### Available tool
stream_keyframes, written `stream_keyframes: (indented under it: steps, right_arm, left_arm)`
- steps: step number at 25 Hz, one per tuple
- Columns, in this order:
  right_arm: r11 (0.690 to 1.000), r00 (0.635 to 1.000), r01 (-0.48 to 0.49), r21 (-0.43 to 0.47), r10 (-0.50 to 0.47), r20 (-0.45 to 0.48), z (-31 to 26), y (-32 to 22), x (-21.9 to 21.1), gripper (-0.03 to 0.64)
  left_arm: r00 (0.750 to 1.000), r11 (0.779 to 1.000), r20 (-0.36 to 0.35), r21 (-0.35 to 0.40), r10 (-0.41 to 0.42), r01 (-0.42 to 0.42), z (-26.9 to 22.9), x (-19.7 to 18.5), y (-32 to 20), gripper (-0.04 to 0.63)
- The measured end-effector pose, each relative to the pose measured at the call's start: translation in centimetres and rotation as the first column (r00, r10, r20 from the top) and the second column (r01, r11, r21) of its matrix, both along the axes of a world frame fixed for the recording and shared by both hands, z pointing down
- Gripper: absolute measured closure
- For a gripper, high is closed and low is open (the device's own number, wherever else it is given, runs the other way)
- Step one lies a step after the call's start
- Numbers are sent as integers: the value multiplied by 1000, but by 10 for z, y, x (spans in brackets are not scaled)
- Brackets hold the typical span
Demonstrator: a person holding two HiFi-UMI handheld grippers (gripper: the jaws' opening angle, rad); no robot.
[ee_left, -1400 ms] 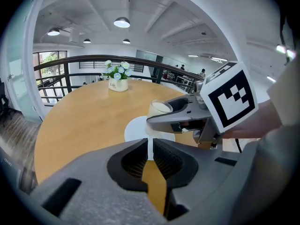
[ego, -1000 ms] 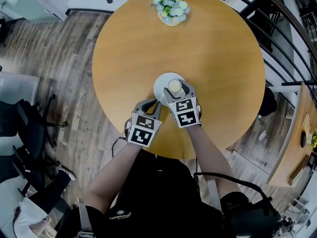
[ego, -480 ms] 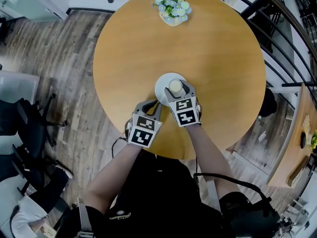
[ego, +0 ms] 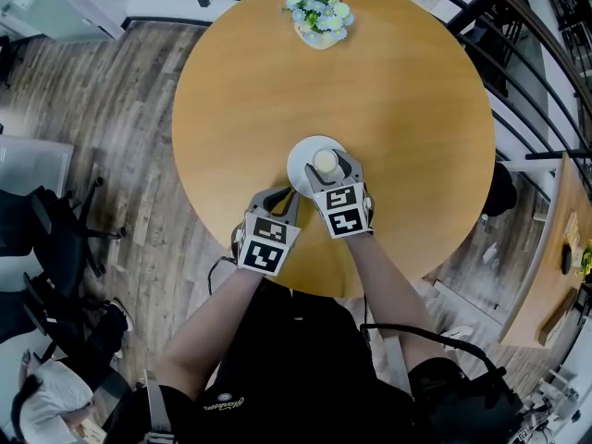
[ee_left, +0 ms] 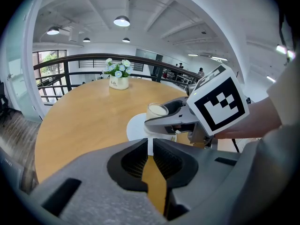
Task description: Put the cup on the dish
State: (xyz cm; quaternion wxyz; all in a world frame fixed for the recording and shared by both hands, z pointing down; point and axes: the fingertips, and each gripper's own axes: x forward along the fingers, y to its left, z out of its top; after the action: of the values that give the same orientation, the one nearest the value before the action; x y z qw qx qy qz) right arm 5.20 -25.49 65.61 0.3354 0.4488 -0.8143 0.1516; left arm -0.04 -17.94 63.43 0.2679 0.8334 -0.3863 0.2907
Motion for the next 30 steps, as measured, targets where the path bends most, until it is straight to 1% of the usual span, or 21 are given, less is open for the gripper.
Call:
stream_keyframes:
  steps: [3, 8, 14, 30]
  right_arm:
    - [1000, 1000, -1, 0, 1, 3, 0, 0, -1, 357]
    - [1000, 1000, 0, 3, 0, 4, 0, 0, 0, 357]
    - [1000, 1000, -10, 1, 10, 12, 1, 1, -1, 357]
    - [1000, 1000, -14, 9, 14, -7, -1, 1, 2, 356]
  left_arm:
    - [1000, 1000, 0, 6, 0, 0, 0, 0, -1, 558]
    - [1000, 1000, 2, -9, 4, -4, 3, 2, 2, 558]
    - [1000, 1000, -2, 4, 7, -7, 1, 2, -1, 558]
    - [1000, 1000, 9, 5, -5, 5, 0, -3, 0, 558]
